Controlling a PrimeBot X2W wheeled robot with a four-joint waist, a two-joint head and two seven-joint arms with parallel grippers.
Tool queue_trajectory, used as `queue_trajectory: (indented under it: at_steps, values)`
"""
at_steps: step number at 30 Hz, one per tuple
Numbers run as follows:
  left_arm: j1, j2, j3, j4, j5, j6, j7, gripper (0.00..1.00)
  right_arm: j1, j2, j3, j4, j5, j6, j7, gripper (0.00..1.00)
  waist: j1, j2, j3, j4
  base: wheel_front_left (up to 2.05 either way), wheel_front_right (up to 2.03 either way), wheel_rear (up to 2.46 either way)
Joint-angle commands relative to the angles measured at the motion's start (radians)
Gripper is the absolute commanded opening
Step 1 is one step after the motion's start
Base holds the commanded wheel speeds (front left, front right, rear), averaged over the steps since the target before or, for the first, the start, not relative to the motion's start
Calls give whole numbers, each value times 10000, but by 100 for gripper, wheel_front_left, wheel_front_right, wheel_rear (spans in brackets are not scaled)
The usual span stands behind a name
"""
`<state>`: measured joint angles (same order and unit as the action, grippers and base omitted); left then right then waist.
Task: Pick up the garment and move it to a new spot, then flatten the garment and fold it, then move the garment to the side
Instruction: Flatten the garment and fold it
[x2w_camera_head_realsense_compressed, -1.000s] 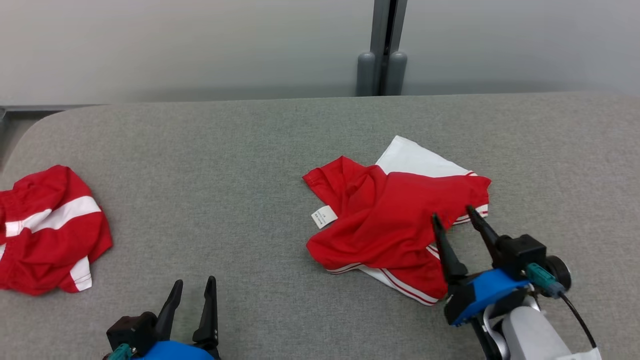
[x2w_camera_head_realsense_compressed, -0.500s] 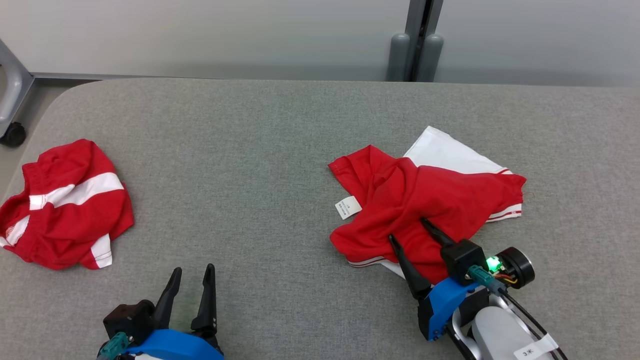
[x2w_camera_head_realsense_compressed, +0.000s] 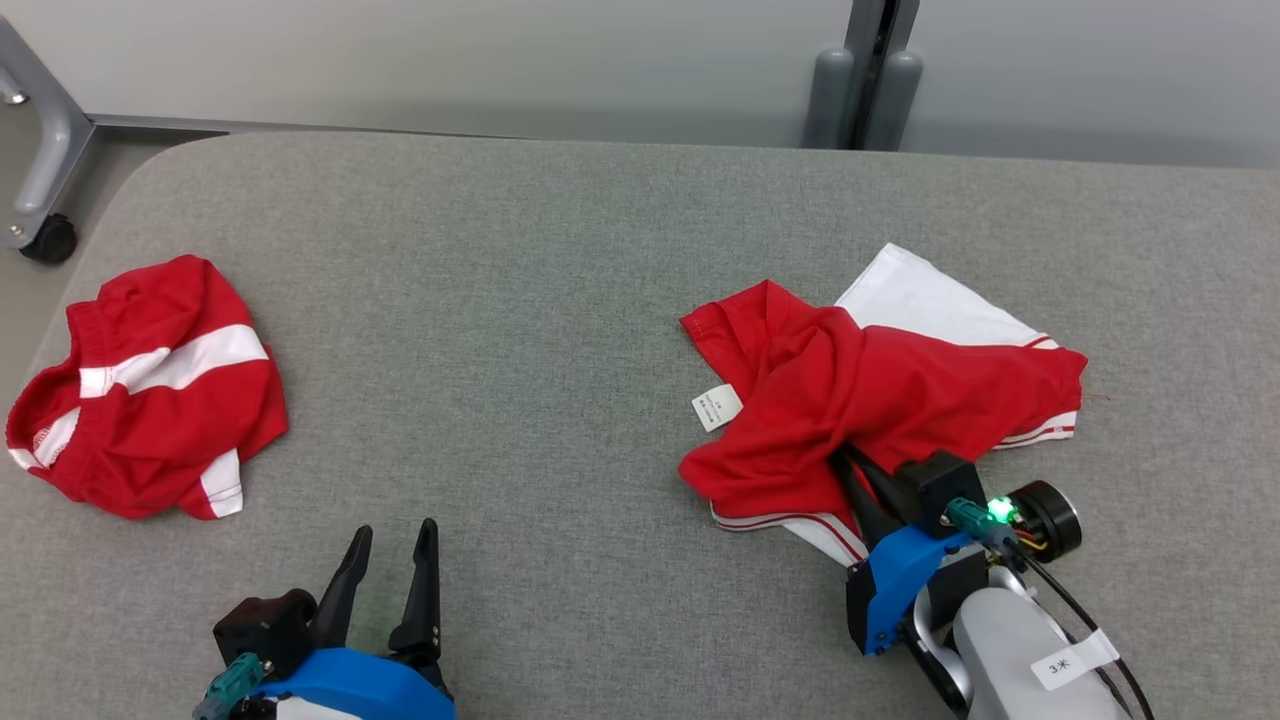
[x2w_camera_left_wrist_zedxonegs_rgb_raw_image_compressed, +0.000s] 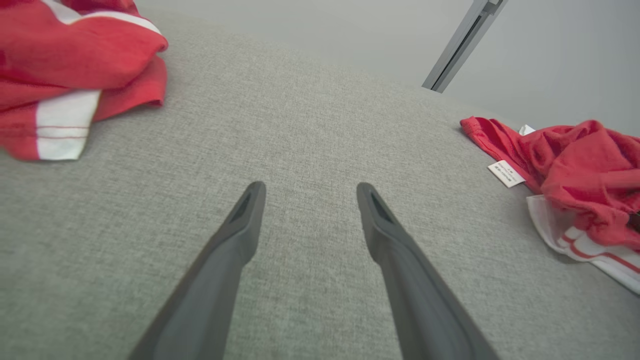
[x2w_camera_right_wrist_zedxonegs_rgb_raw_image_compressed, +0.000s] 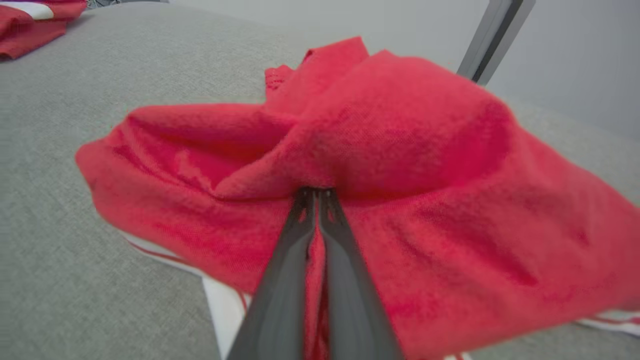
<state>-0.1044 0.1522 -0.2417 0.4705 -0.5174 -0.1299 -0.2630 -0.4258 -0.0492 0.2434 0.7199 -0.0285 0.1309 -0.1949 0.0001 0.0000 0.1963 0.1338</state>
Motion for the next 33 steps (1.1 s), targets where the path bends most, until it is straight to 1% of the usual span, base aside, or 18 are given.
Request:
queue_trajectory:
  at_steps: [1,3,6,9,11,14,16,19,21,22,23,24,26,27,28,30,32,33]
  values:
    - [-112,28,-23,11,7,-13,-25,100,-203,-26,101,-83,127,-3,-142,0,-1,0,-41,8,0,0,0]
    - [-60,8,-41,46,11,-13,-25,100,-353,-13,520,-323,612,-1,-417,0,-1,0,-145,31,0,0,0]
    - [63,-5,-67,95,29,-13,-25,100,-697,-6,1634,-1110,1743,-1,-632,0,-1,0,-340,47,0,0,0]
    - [169,-28,-71,148,61,-13,-25,100,-1289,-33,2515,-2389,3342,-3,-705,0,-1,0,-543,62,0,0,0]
    - [218,-38,-66,177,76,-13,-25,100,-1814,-30,2656,-3478,4386,-1,-711,0,-1,0,-664,69,0,0,0]
    - [339,-55,-31,224,95,-13,-25,100,-2270,-49,2021,-4573,5674,-3,-703,0,-1,0,-800,90,0,0,0]
    - [365,-63,-24,229,128,-13,-25,100,-2459,-49,1339,-4611,5994,-3,-702,0,-1,0,-853,103,0,0,0]
    - [388,-92,-21,200,162,-13,-25,100,-2384,-44,-44,-3693,5554,-3,-705,0,-1,0,-832,154,0,0,0]
    - [370,-114,-3,161,165,-13,-25,100,-2102,-47,-1262,-2511,4675,-3,-706,0,-1,0,-755,178,0,0,0]
    - [363,-118,9,128,157,-13,-27,100,-2011,-39,-1908,-1785,3855,-3,-706,24,-1,0,-703,182,0,0,0]
    - [357,-116,3,107,150,-13,-27,100,-1988,-30,-2755,-1158,3349,-1,-708,89,-1,0,-644,194,0,0,0]
    - [337,-104,-12,91,143,-13,-27,100,-1957,-55,-3623,-603,2394,-1,-710,100,-1,0,-597,206,0,0,0]
    - [280,-65,-37,76,112,-13,-25,100,-1824,-28,-5286,-52,1083,0,-716,100,-1,0,-509,225,0,0,0]
    - [259,-45,-46,71,86,-13,-25,100,-1668,-21,-5922,80,437,0,-713,100,-1,0,-483,232,0,0,0]
    - [261,-17,-25,73,67,-13,-25,100,-1593,1,-6301,139,127,0,-710,100,-1,0,-462,223,0,0,0]
    - [271,37,22,99,51,-13,-25,100,-1438,9,-6558,242,-246,0,-709,100,-1,0,-419,158,0,0,0]
    - [275,72,32,96,51,-13,-25,100,-1339,-39,-6497,231,-158,-1,-707,100,-1,0,-393,70,0,0,0]
    - [252,74,38,99,51,-13,-25,100,-1287,-43,-6290,187,-108,-1,-709,100,-1,0,-389,25,0,0,0]
